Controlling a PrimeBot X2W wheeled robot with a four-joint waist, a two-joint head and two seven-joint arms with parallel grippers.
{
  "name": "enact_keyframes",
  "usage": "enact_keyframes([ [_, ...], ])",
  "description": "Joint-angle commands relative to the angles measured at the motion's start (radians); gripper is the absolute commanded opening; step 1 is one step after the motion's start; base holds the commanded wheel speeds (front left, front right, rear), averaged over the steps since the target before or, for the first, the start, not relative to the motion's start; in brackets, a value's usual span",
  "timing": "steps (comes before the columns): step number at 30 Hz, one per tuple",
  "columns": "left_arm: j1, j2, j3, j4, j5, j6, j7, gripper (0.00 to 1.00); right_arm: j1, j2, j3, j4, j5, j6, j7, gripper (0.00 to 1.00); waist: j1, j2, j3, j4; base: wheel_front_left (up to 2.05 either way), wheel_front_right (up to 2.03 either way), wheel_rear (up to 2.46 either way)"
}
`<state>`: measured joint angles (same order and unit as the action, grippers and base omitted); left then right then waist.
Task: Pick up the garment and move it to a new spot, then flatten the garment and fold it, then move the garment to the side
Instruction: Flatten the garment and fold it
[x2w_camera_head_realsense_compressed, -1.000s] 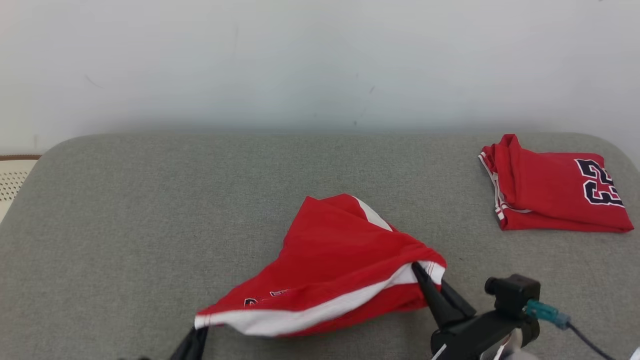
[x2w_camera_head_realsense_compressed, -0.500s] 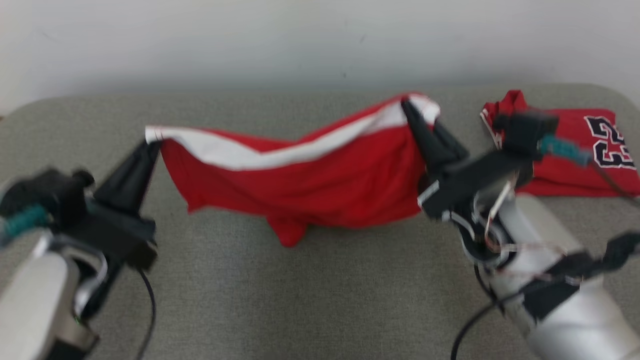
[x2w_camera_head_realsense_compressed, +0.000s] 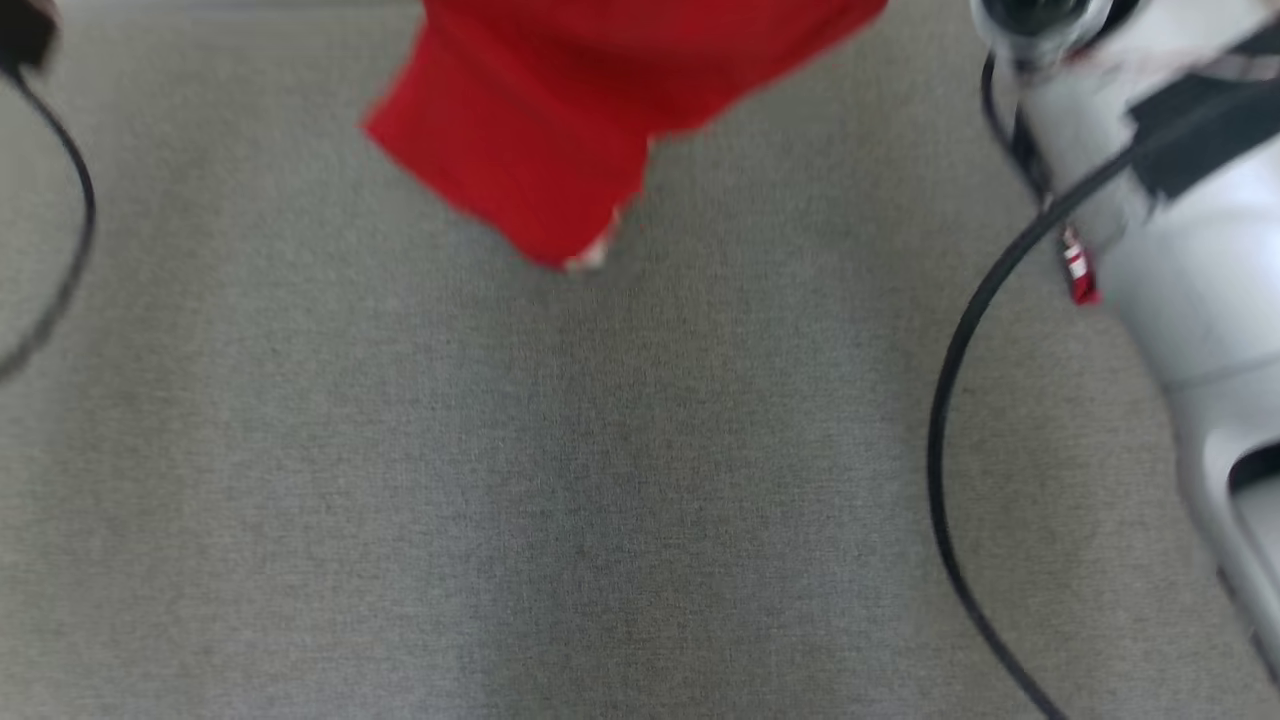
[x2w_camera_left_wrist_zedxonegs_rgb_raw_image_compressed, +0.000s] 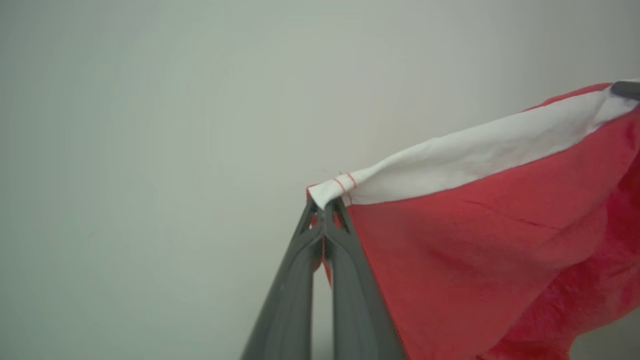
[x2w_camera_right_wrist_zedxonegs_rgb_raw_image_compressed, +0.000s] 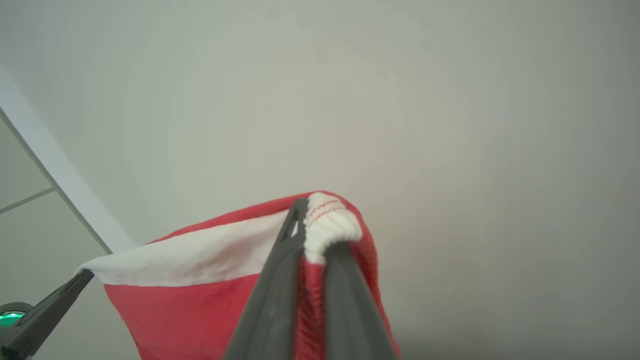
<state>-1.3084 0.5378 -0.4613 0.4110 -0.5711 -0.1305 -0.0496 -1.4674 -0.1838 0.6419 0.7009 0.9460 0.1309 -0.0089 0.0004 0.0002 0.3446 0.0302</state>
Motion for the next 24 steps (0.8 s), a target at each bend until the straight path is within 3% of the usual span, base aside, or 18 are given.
enact_keyframes([
  [1,-0.072,-0.004,-0.027,0.041,-0.016,0.001,0.003,0.0,-0.066,0.01,-0.002,0.052,0.012,0.0,-0.004,0.0,-0.0004,-0.0002,0.085,0.001,0.0,0.0,0.0],
  [6,-0.261,-0.039,-0.094,0.158,-0.045,0.001,-0.004,0.0,-0.238,0.023,0.007,0.188,-0.003,0.0,-0.036,0.0,-0.0004,-0.0002,0.106,0.009,0.0,0.0,0.0],
  [12,-0.424,-0.083,-0.163,0.259,-0.041,0.001,-0.048,0.0,-0.384,0.021,0.053,0.262,-0.044,0.0,-0.1,0.0,-0.0004,-0.0002,0.121,0.023,0.0,0.0,0.0],
  [16,-0.473,-0.106,-0.196,0.314,-0.065,0.001,-0.092,0.0,-0.408,0.025,0.083,0.274,-0.026,0.0,-0.127,0.0,-0.0004,-0.0002,0.138,0.032,0.0,0.0,0.0],
  [24,-0.469,-0.084,-0.235,0.356,-0.109,0.001,-0.169,0.0,-0.372,-0.017,0.168,0.219,0.029,0.0,-0.124,0.0,-0.0004,-0.0002,0.208,0.047,0.0,0.0,0.0],
])
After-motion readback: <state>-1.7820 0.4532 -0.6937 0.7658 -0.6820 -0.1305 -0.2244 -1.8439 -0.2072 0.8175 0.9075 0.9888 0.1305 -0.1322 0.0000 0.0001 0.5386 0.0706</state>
